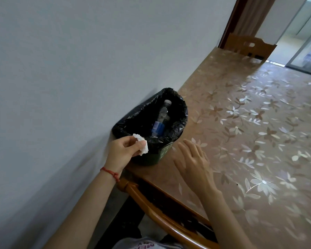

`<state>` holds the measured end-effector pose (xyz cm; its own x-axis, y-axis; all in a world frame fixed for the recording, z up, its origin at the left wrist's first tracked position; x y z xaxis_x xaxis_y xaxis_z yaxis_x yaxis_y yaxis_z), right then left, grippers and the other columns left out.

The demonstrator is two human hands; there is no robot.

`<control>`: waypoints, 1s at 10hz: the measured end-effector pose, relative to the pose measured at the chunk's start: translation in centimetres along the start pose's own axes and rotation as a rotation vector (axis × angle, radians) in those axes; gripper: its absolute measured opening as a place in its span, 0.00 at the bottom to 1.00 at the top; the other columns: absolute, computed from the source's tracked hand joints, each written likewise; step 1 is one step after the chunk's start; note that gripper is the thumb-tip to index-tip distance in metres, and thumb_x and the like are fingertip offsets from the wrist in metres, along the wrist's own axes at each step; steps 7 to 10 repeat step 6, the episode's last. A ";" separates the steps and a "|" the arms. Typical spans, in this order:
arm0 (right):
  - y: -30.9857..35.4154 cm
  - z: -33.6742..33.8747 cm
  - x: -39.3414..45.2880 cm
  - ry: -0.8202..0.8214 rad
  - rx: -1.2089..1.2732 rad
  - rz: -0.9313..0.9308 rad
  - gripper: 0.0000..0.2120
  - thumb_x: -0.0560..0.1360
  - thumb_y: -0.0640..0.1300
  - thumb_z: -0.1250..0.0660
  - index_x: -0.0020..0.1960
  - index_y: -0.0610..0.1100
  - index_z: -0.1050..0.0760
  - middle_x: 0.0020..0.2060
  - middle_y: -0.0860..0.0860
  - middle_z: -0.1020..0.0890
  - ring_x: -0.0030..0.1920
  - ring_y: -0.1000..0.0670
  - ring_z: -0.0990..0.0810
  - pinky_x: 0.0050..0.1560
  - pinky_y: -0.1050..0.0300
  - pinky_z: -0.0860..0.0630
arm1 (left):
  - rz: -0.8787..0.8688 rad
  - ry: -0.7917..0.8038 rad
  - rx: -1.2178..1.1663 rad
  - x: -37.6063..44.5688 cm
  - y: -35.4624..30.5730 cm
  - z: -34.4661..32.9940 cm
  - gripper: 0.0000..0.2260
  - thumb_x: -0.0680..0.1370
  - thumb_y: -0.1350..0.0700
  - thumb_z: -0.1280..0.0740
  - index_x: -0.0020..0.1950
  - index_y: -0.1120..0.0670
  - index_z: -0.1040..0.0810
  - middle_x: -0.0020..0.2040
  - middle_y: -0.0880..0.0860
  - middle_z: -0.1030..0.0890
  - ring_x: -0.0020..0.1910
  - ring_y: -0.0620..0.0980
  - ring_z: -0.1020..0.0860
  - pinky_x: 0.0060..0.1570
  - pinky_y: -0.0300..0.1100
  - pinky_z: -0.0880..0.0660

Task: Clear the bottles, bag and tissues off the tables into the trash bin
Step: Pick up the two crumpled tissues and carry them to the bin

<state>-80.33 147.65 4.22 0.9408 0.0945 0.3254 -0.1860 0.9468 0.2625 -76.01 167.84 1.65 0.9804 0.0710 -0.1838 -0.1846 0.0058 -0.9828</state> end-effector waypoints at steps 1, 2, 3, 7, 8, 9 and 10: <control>-0.1 -0.9 -1.2 0.055 -0.034 0.017 0.22 0.75 0.55 0.44 0.59 0.41 0.25 0.58 0.43 0.21 0.60 0.43 0.23 0.54 0.48 0.23 | -0.036 0.025 0.015 0.3 -0.9 -0.7 0.05 0.71 0.61 0.30 0.38 0.52 0.19 0.33 0.47 0.17 0.37 0.44 0.19 0.39 0.36 0.21; -0.3 -1.2 -1.8 0.077 -0.040 0.004 0.23 0.75 0.56 0.44 0.60 0.42 0.25 0.59 0.43 0.21 0.60 0.43 0.23 0.54 0.49 0.23 | -0.113 0.046 0.073 1.0 -2.8 -1.5 0.07 0.72 0.62 0.30 0.37 0.51 0.19 0.31 0.45 0.18 0.35 0.42 0.20 0.37 0.32 0.23; -0.3 -1.2 -1.9 0.081 -0.054 0.008 0.22 0.75 0.56 0.45 0.60 0.43 0.25 0.59 0.43 0.21 0.59 0.44 0.22 0.54 0.49 0.23 | -0.240 0.001 0.263 2.5 -5.5 -2.2 0.06 0.71 0.59 0.28 0.36 0.50 0.21 0.32 0.45 0.20 0.33 0.40 0.23 0.36 0.29 0.26; -0.3 -1.0 -1.8 0.050 -0.022 0.010 0.22 0.75 0.56 0.45 0.61 0.43 0.26 0.60 0.44 0.22 0.60 0.44 0.23 0.54 0.49 0.23 | -0.276 -0.044 0.499 6.7 -7.4 -4.1 0.10 0.72 0.55 0.30 0.50 0.58 0.18 0.45 0.54 0.17 0.43 0.45 0.23 0.45 0.30 0.30; -0.3 -1.0 -1.8 0.050 -0.022 0.010 0.22 0.75 0.56 0.45 0.61 0.43 0.26 0.60 0.44 0.22 0.60 0.44 0.23 0.54 0.49 0.23 | -0.276 -0.044 0.499 6.7 -7.4 -4.1 0.10 0.72 0.55 0.30 0.50 0.58 0.18 0.45 0.54 0.17 0.43 0.45 0.23 0.45 0.30 0.30; -0.3 -1.0 -1.8 0.050 -0.022 0.010 0.22 0.75 0.56 0.45 0.61 0.43 0.26 0.60 0.44 0.22 0.60 0.44 0.23 0.54 0.49 0.23 | -0.276 -0.044 0.499 6.7 -7.4 -4.1 0.10 0.72 0.55 0.30 0.50 0.58 0.18 0.45 0.54 0.17 0.43 0.45 0.23 0.45 0.30 0.30; -0.3 -1.0 -1.8 0.050 -0.022 0.010 0.22 0.75 0.56 0.45 0.61 0.43 0.26 0.60 0.44 0.22 0.60 0.44 0.23 0.54 0.49 0.23 | -0.276 -0.044 0.499 6.7 -7.4 -4.1 0.10 0.72 0.55 0.30 0.50 0.58 0.18 0.45 0.54 0.17 0.43 0.45 0.23 0.45 0.30 0.30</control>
Point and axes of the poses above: each hand's wrist, its own x-axis towards the middle knuckle, its own z-axis out of the back of the hand, y = z × x, the point moved 9 cm from there along x, towards the middle knuckle
